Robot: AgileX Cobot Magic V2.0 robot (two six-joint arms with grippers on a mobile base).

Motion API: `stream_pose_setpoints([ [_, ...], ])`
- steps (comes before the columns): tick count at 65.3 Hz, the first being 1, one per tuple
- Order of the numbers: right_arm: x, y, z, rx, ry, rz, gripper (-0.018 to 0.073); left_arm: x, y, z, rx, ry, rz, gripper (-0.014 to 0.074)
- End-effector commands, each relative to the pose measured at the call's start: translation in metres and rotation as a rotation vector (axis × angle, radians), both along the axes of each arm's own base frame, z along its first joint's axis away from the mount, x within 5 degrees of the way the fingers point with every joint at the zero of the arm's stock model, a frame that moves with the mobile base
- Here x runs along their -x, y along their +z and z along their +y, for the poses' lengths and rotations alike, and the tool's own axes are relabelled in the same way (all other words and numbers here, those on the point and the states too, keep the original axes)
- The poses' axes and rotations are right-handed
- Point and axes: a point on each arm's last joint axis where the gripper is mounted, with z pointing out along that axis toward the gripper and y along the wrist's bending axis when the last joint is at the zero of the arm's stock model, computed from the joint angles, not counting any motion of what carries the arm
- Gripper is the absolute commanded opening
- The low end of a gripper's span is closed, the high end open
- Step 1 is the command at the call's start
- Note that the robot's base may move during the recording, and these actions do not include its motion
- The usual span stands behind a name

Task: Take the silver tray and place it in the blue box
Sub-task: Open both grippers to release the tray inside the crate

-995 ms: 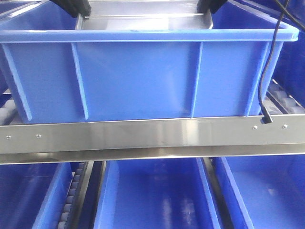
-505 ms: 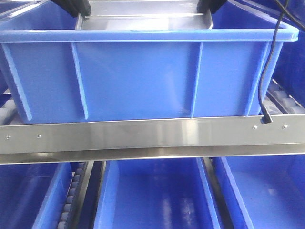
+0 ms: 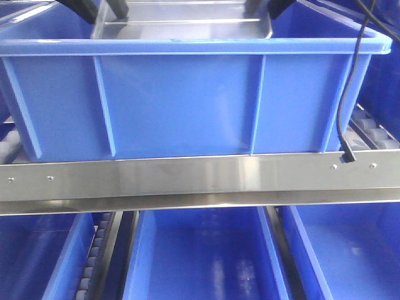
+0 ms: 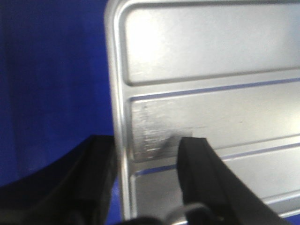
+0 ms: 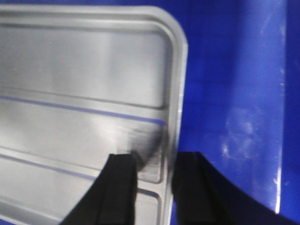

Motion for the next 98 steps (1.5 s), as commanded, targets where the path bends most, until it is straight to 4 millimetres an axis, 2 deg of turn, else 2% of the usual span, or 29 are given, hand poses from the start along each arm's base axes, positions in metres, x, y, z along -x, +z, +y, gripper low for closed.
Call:
stream_pose_setpoints([
  [1,0.008,0.042,0.003,-0.101,0.01,-0.173,0.0363,0.006,0.039,0.005,0.137,0.018,-0.126,0.0284],
  [12,0.003,0.043,-0.006,-0.105,-0.017,-0.191,0.0363,0.0,0.038,0.019,0.133,0.056,-0.118,0.0284],
  [34,0.001,0.044,-0.009,-0.108,-0.025,-0.202,0.0355,0.0,0.038,0.019,0.135,0.057,-0.124,0.0264],
  [36,0.001,0.044,-0.009,-0.108,-0.025,-0.202,0.0328,0.0,0.038,0.019,0.135,0.057,-0.124,0.0239],
  [39,0.001,0.044,-0.009,-0.108,-0.025,-0.202,0.0256,0.0,0.038,0.019,0.135,0.057,-0.124,0.0154],
  [44,0.001,0.044,-0.009,-0.108,-0.025,-0.202,0.0084,0.0,0.038,0.019,0.135,0.057,-0.124,0.0001],
  [46,0.001,0.044,-0.009,-0.108,-0.025,-0.202,0.0036,0.0,0.038,0.019,0.135,0.057,-0.125,-0.0023],
  [49,0.001,0.044,-0.009,-0.11,-0.026,-0.209,0.0061,0.0,0.038,0.019,0.135,0.057,-0.125,0.0],
  [69,0.003,0.045,-0.008,-0.128,-0.024,-0.197,0.0054,0.003,0.04,0.015,0.209,0.052,-0.087,-0.0005],
  [73,0.007,0.046,-0.008,-0.097,0.005,-0.201,0.0054,0.01,0.042,0.015,0.251,0.051,-0.075,-0.0005],
  [83,0.033,0.049,-0.001,-0.028,0.103,-0.307,0.0054,0.038,0.041,0.019,0.316,0.075,-0.172,-0.0005],
  [90,0.056,0.044,-0.005,-0.055,0.092,-0.386,0.0054,0.069,0.032,0.029,0.321,0.084,-0.275,-0.0005],
  [98,0.088,0.039,-0.019,-0.044,0.083,-0.501,0.0054,0.104,0.022,0.044,0.262,0.06,-0.376,-0.0005],
])
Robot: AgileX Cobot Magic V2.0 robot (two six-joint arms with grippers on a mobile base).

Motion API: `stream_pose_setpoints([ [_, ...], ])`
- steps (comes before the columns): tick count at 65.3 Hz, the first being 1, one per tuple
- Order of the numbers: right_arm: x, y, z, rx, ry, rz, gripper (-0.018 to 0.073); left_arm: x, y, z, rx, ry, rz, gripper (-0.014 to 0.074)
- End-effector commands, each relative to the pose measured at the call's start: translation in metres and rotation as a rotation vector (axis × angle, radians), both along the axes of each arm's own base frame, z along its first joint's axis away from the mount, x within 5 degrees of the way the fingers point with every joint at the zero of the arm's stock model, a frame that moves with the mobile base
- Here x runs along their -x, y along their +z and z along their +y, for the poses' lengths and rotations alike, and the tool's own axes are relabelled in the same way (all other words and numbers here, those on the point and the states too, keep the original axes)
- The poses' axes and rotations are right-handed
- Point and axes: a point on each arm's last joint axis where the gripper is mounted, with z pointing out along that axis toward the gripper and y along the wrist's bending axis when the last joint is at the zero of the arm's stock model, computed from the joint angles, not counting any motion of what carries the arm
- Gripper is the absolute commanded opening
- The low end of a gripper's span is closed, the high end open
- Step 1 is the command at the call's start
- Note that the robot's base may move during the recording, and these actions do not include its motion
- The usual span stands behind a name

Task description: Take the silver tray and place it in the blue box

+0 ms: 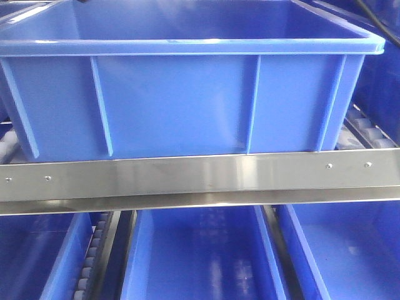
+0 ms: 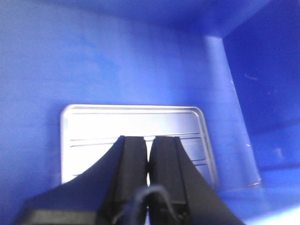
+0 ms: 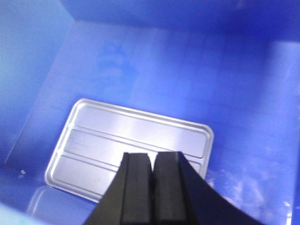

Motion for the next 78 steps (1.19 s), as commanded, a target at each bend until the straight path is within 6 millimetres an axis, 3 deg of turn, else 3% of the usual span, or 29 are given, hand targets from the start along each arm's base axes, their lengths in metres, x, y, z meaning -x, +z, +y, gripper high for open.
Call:
stream_pose_setpoints([
  [1,0.03,0.032,-0.014,-0.04,-0.011,-0.246,0.0054,0.027,0.028,0.012,0.032,0.018,-0.208,-0.0005],
  [18,0.112,0.014,-0.051,-0.008,-0.029,-0.477,0.0054,0.096,0.008,0.047,-0.005,0.06,-0.405,-0.0005],
  [28,0.159,0.001,-0.069,-0.025,-0.036,-0.528,0.0054,0.133,-0.011,0.063,-0.061,0.059,-0.502,-0.0005],
  [50,0.252,-0.031,-0.105,-0.079,-0.038,-0.654,0.0054,0.219,-0.046,0.096,0.003,0.064,-0.642,-0.0006],
  [64,0.276,-0.037,-0.113,-0.083,-0.022,-0.66,0.0054,0.251,-0.048,0.107,0.044,0.058,-0.733,-0.0006],
  [78,0.276,-0.037,-0.113,-0.083,-0.022,-0.659,0.0054,0.253,-0.047,0.108,0.05,0.061,-0.746,-0.0006],
])
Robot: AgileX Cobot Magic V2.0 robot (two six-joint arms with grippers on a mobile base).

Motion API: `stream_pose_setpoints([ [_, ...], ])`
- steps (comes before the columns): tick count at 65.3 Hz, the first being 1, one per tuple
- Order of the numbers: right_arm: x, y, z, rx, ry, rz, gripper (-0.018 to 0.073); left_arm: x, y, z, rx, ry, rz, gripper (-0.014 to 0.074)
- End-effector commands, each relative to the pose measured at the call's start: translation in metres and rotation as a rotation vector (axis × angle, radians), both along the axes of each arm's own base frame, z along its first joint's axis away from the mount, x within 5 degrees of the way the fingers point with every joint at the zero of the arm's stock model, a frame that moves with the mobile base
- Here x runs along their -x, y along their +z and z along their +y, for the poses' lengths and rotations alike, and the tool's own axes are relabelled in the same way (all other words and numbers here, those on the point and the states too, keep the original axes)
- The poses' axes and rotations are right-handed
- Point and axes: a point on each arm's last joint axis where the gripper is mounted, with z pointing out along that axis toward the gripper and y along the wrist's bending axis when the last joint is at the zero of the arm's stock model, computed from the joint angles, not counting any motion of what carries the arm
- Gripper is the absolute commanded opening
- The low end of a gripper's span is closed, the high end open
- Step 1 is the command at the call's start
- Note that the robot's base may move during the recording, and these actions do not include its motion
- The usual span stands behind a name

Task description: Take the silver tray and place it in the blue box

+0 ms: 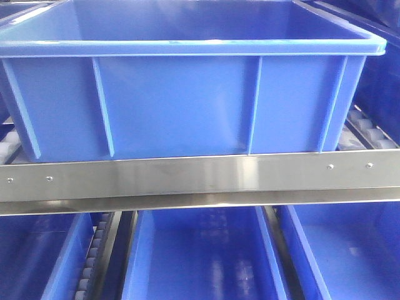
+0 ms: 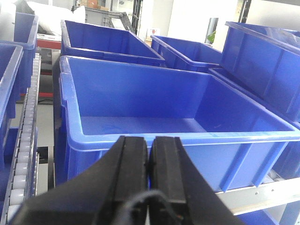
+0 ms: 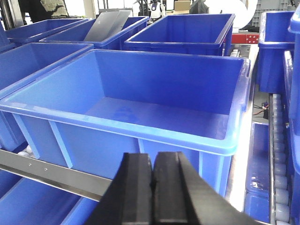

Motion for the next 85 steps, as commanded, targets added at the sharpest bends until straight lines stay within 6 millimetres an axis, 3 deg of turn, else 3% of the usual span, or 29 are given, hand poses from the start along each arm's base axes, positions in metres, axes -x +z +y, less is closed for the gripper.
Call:
stream_pose_setpoints([
  [1,0.001,0.015,-0.002,-0.02,-0.013,-0.099,0.0054,0.002,0.015,0.002,0.038,0.01,-0.084,-0.0006],
  [25,-0.001,0.009,-0.001,-0.011,-0.022,-0.089,0.0054,0.002,0.015,0.002,0.04,0.01,-0.083,-0.0006],
  [46,-0.004,-0.055,-0.023,0.075,-0.374,-0.224,0.0054,0.002,0.015,0.002,0.04,0.01,-0.083,-0.0006],
  [60,0.006,-0.085,-0.024,0.034,-0.383,-0.248,0.0054,0.002,0.015,0.002,0.04,0.01,-0.083,-0.0006],
  [85,0.007,-0.087,-0.023,0.079,-0.381,-0.241,0.0054,0.002,0.015,0.002,0.04,0.01,-0.083,-0.0006],
])
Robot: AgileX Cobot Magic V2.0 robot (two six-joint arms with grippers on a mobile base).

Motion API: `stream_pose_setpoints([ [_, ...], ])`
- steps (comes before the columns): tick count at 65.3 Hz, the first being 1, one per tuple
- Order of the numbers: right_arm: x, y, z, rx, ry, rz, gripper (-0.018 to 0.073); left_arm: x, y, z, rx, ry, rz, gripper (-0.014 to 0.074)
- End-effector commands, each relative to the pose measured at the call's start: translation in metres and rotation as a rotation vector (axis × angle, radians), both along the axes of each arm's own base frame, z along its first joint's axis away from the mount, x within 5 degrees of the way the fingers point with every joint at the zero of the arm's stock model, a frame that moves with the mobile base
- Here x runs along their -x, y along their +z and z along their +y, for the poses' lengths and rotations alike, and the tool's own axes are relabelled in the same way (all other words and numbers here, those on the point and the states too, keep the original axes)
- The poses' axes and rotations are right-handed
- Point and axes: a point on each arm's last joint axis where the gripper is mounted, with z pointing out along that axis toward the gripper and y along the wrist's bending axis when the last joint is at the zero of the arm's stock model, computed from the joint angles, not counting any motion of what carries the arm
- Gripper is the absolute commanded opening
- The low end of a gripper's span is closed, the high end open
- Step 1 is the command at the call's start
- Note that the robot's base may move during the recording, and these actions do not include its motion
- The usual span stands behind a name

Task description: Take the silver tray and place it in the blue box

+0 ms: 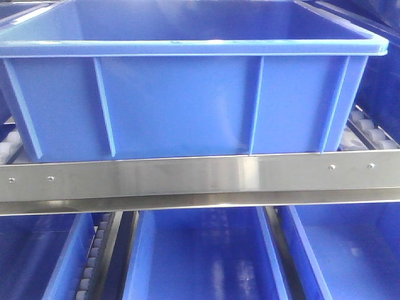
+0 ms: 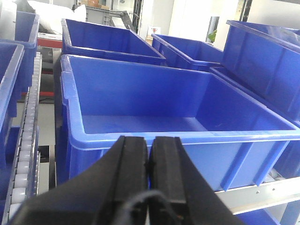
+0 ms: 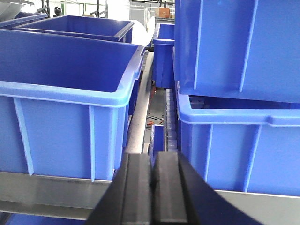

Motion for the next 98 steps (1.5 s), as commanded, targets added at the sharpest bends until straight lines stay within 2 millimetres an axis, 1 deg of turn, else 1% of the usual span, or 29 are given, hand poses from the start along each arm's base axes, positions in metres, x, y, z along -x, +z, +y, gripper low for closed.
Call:
stream_pose_setpoints([
  [1,0.004,0.014,0.0,0.007,-0.002,-0.12,0.0054,0.002,0.015,0.002,0.042,0.01,-0.086,-0.0006],
  [47,0.004,0.014,0.0,0.007,-0.002,-0.119,0.0054,0.001,0.014,0.002,0.051,0.008,-0.08,-0.0006],
  [58,0.004,0.014,0.0,0.007,-0.002,-0.119,0.0054,0.0,0.01,0.005,-0.071,0.091,-0.12,-0.0006],
  [61,0.004,0.014,0.0,0.007,-0.002,-0.119,0.0054,-0.002,0.005,0.007,-0.111,0.139,-0.116,-0.0006],
  [63,0.004,0.014,0.0,0.007,-0.002,-0.119,0.0054,-0.003,-0.003,0.008,-0.13,0.181,-0.102,-0.0006],
  [73,0.004,0.014,0.0,0.007,-0.002,-0.119,0.0054,-0.002,-0.032,0.017,-0.155,0.342,-0.077,-0.0006],
  [77,0.004,0.014,0.0,0.007,-0.002,-0.119,0.0054,0.001,-0.043,0.019,-0.126,0.383,-0.078,-0.0006],
  [85,0.004,0.014,0.0,0.007,-0.002,-0.119,0.0054,-0.004,-0.064,0.02,-0.099,0.396,-0.041,-0.0006],
  [91,0.004,0.014,0.0,0.007,-0.002,-0.119,0.0054,-0.007,-0.076,0.02,-0.094,0.395,-0.082,-0.0006],
  [95,0.004,0.014,0.0,0.007,-0.002,-0.119,0.0054,-0.008,-0.08,0.019,-0.086,0.389,-0.106,-0.0006],
  [98,0.004,0.014,0.0,0.007,-0.002,-0.118,0.0054,-0.008,-0.083,0.019,-0.093,0.377,-0.072,-0.0006],
])
